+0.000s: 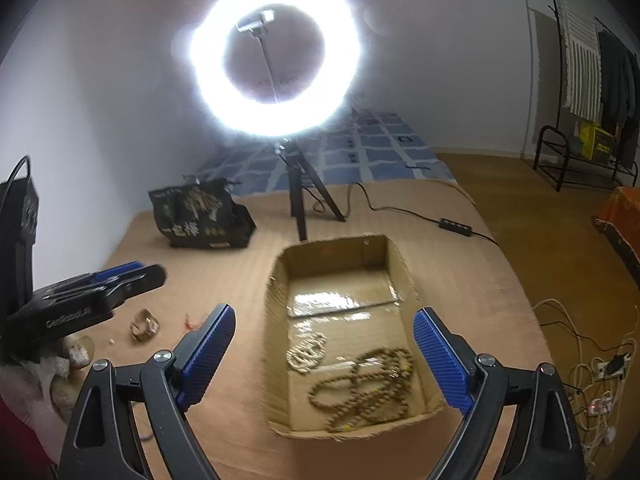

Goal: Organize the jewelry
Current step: 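Move the left tool to the brown leather watch while the right tool approaches the jade pendant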

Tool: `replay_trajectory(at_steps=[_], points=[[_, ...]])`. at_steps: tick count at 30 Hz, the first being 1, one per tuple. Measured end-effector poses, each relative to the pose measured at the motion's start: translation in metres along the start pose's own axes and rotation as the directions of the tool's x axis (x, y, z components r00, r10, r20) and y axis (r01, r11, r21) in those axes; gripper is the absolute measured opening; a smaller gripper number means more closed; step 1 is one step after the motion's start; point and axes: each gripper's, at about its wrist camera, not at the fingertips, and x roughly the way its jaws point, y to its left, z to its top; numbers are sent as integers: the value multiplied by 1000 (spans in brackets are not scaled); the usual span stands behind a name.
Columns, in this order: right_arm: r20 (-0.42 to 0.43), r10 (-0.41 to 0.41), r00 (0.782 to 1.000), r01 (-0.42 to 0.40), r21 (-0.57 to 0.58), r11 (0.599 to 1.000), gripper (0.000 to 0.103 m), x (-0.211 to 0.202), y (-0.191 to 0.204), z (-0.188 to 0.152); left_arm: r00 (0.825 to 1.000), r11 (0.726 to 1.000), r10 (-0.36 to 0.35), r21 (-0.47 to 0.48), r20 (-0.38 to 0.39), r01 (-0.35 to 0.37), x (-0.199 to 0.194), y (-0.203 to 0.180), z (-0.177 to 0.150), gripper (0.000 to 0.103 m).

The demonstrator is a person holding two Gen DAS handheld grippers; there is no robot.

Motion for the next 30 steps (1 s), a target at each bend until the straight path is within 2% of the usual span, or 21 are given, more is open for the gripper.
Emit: replay_trajectory(at_steps=[1, 2, 5, 10, 16, 20, 22, 30], points=[[12, 8, 1000, -8, -6, 1000, 95, 0, 5, 0, 1000, 1000, 7, -3, 1, -7, -6, 6, -1, 54], [17, 16, 1000, -16, -14, 1000, 102, 0, 10, 0, 1000, 1000, 18, -7, 2, -18, -14, 16, -2, 54], [26, 45, 999, -43, -61, 997, 103, 1, 27, -2, 999, 999, 52, -12, 6, -52, -31, 37, -7, 54], [-18, 79, 997, -80, -147, 986, 103, 9, 57, -7, 994, 993, 105, -53, -6, -106, -56, 82, -22, 55], [-41, 143, 989, -148, -203, 968, 103, 13, 90, -15, 987, 981, 154, -115, -50, -159, -69, 131, -38, 55], [-70, 157, 985, -169, -234, 958, 103, 22, 108, -24, 981, 968, 175, -167, -80, -186, -67, 159, -49, 55], [-118, 169, 978, -193, -232, 953, 103, 33, 116, -27, 980, 964, 177, -183, -88, -191, -64, 167, -54, 55], [-247, 206, 947, -245, -136, 960, 100, 81, 124, -37, 972, 962, 151, -200, -181, -187, -17, 185, -56, 55]])
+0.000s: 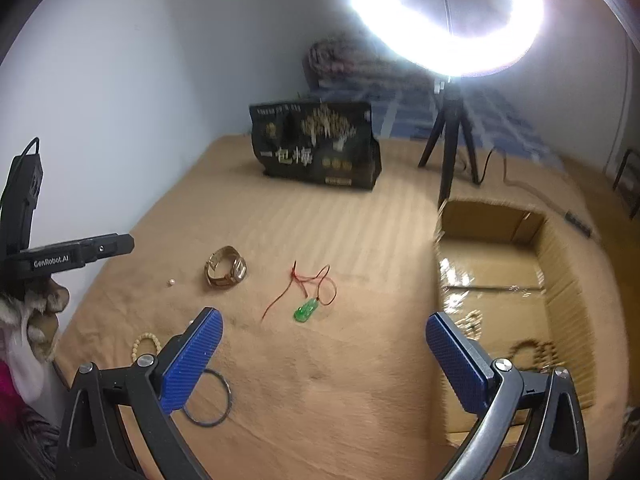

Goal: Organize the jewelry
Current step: 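Move the left tool to the brown leather watch while the right tool approaches the jade pendant, then close the left tool on the watch strap while the right tool grasps the green jade pendant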

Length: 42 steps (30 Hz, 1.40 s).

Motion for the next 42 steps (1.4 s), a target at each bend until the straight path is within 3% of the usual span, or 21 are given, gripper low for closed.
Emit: replay_trajectory(at_steps=[2, 6, 16, 20, 30, 35, 42], points=[[-45, 22, 999, -21, 30, 999, 90, 19, -3, 1, 1000, 1000, -6, -11, -17, 6, 12, 2, 4, 55], [-132, 49, 990, -40, 69, 997, 81, 53, -2, 6, 996, 998, -31, -51, -79, 27, 44, 7, 12, 49], [-298, 63, 953, 5, 222, 975, 45, 128, -13, 7, 984, 998, -16, -66, -177, 4, 96, 14, 13, 39], [-300, 76, 951, 6, 263, 965, 40, 142, -15, 5, 982, 996, -23, -84, -186, 7, 106, 20, 16, 39], [-305, 56, 951, 13, 218, 976, 31, 156, -4, 10, 975, 997, -21, -75, -223, 4, 125, 15, 18, 33], [-312, 22, 950, 32, 169, 985, 21, 161, 0, 11, 969, 999, 13, -40, -247, -24, 133, 11, 15, 16], [-302, 9, 953, 35, 139, 990, 8, 157, -1, 10, 972, 999, 44, -5, -230, -46, 132, 6, 12, 10]])
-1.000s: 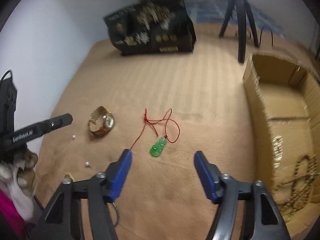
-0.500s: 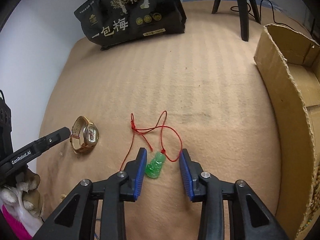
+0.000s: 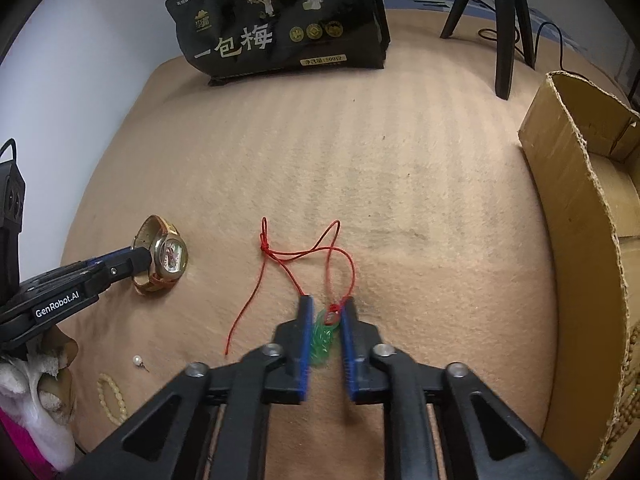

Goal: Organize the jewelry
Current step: 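Close the left tool on the watch strap while the right tool grasps the green jade pendant, then lift the watch and pendant and carry both over the cardboard box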

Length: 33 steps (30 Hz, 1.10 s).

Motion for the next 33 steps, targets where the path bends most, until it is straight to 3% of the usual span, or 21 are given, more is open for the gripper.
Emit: replay_trajectory(at_steps=[17, 33], points=[[128, 41, 991, -37, -30, 999, 7, -54, 2, -12, 995, 1000, 0, -8, 98, 1, -40, 1, -1, 8], [310, 89, 947, -92, -4, 996, 7, -142, -24, -7, 975, 994, -106, -5, 197, 109, -82, -47, 5, 8]])
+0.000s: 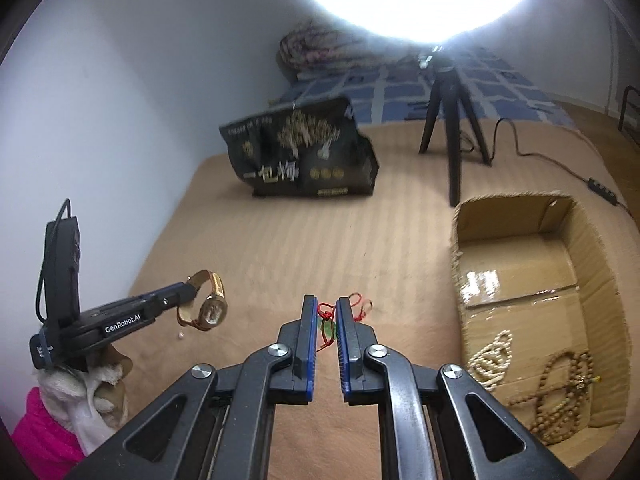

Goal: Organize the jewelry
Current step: 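Lift the watch and pendant and carry both over the cardboard box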

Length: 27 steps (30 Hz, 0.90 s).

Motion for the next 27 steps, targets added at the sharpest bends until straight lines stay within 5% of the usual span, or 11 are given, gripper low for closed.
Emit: replay_trajectory(at_steps=[13, 27], points=[[96, -64, 993, 57, 71, 996, 7, -53, -60, 9, 993, 993, -112, 32, 45, 110, -4, -68, 9, 8], [85, -147, 986, 133, 147, 980, 7, -74, -123, 1, 980, 978, -195, 81, 42, 191, 17, -144, 8, 8]])
